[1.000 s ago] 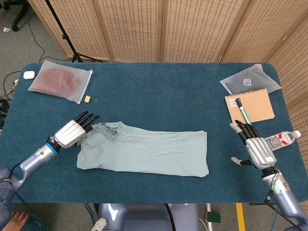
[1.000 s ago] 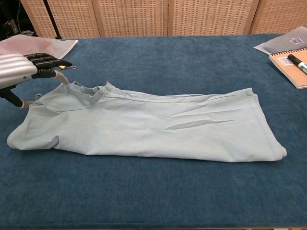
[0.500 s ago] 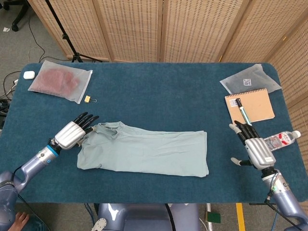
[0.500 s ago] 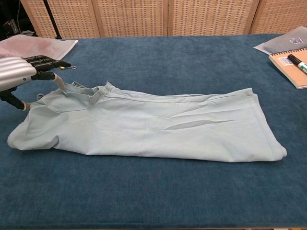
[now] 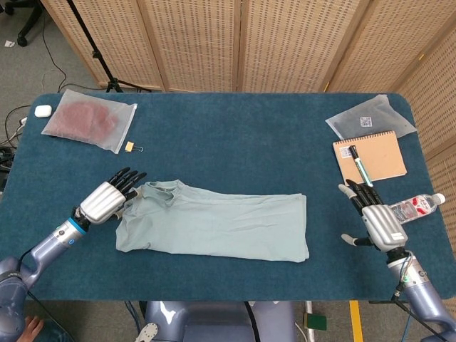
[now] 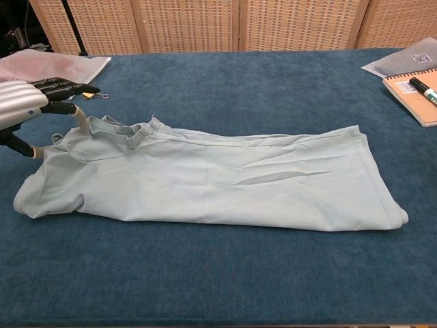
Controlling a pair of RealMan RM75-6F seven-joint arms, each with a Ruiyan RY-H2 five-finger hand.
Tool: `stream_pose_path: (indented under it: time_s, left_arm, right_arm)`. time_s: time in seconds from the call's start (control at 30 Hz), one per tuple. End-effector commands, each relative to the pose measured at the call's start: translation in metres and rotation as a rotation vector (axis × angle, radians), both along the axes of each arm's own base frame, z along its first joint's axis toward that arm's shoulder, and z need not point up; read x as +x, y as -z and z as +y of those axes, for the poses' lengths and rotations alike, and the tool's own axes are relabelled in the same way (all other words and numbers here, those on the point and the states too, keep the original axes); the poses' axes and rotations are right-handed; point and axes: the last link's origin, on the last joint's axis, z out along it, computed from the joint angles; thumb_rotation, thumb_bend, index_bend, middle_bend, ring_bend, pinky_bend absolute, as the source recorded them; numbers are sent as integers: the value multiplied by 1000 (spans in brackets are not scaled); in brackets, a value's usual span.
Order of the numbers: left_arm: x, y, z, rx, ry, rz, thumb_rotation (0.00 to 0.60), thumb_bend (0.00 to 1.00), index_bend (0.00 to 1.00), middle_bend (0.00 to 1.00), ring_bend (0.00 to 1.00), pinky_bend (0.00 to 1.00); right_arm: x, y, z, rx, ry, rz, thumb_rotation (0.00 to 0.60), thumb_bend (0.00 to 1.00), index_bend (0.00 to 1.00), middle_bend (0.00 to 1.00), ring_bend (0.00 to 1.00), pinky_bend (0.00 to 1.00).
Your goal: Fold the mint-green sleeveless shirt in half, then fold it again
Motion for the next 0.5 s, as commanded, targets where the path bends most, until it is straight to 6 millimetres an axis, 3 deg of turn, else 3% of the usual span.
stream_pose_path:
  time_s: [0.03, 0.5]
  left_arm:
    - [-1, 0, 0, -1, -6, 5, 600, 361, 412, 0, 0, 0]
    - [-1, 4, 2, -5, -20, 14, 600, 434, 568, 0, 0, 0]
  right_arm:
    - [0, 0, 0, 0, 0, 0, 600, 0, 0, 0, 0, 1]
    - [0, -1, 0, 1, 0, 0, 600, 0, 0, 0, 0, 1]
